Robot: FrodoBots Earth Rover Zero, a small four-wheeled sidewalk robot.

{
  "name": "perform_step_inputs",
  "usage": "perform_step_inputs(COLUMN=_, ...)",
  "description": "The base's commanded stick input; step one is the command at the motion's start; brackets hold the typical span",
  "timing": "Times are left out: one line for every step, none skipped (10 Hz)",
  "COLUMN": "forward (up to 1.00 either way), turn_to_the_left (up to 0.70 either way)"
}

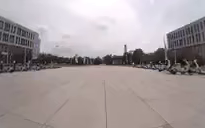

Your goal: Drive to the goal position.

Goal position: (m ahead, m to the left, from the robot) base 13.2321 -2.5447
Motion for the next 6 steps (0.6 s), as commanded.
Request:
perform_step_inputs(forward=0.7, turn_to_the_left=0.01)
perform_step_inputs(forward=0.7, turn_to_the_left=0.01)
perform_step_inputs(forward=0.7, turn_to_the_left=0.01)
perform_step_inputs(forward=0.7, turn_to_the_left=0.01)
perform_step_inputs(forward=0.7, turn_to_the_left=0.01)
perform_step_inputs(forward=0.7, turn_to_the_left=0.01)
